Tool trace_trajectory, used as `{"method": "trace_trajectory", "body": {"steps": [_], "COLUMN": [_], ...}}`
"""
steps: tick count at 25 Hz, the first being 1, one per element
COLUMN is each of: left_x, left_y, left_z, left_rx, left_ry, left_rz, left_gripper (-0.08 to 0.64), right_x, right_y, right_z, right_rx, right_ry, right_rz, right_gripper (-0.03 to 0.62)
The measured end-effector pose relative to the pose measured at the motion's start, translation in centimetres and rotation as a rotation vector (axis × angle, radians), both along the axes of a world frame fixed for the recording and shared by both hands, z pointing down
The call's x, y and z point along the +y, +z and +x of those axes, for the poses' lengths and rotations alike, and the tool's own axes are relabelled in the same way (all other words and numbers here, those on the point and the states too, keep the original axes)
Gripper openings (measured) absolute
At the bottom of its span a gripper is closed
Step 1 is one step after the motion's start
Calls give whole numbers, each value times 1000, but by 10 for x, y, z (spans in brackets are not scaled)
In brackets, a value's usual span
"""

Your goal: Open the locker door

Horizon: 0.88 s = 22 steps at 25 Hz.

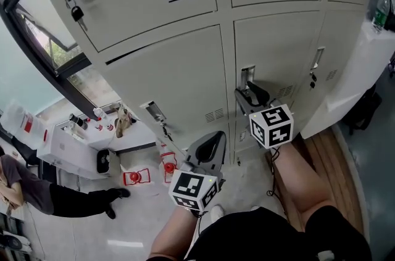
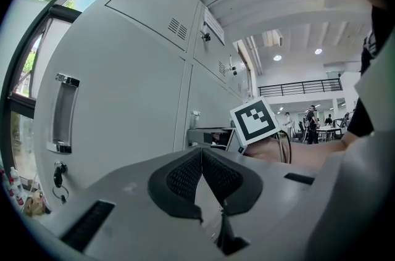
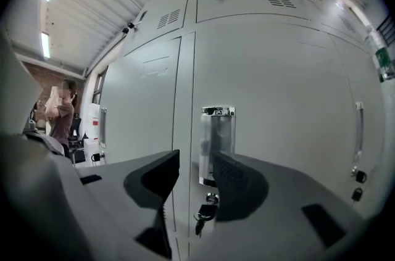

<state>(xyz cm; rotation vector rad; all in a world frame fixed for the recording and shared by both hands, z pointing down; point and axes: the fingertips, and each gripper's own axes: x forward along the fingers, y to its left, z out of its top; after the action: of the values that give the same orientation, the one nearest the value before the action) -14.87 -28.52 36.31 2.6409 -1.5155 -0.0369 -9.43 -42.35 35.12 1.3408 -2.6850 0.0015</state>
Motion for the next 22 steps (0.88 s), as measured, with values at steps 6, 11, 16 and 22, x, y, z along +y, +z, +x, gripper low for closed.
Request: {"method": "trace_trajectory", "body": {"steps": [6, 11, 16, 22], "left_x": [-10, -18, -22, -24], "left_y": [2, 1, 4, 3], "left_z": [-7, -12, -14, -10], "left_rx": [8, 18, 22, 26], "left_ry": [32, 40, 43, 46], "left_rz": [-1, -2, -7, -5], "left_gripper": [17, 17, 17, 17], "right_x": [-10, -15, -16, -16], "right_y": [4, 4, 4, 4], "right_z": [-4, -12, -13, -13], "right_rx": [8, 6, 8, 18], "right_ry": [34, 10, -25, -30], "right_rz": [-8, -16, -24, -26], "right_gripper": [224, 225, 224, 221]}}
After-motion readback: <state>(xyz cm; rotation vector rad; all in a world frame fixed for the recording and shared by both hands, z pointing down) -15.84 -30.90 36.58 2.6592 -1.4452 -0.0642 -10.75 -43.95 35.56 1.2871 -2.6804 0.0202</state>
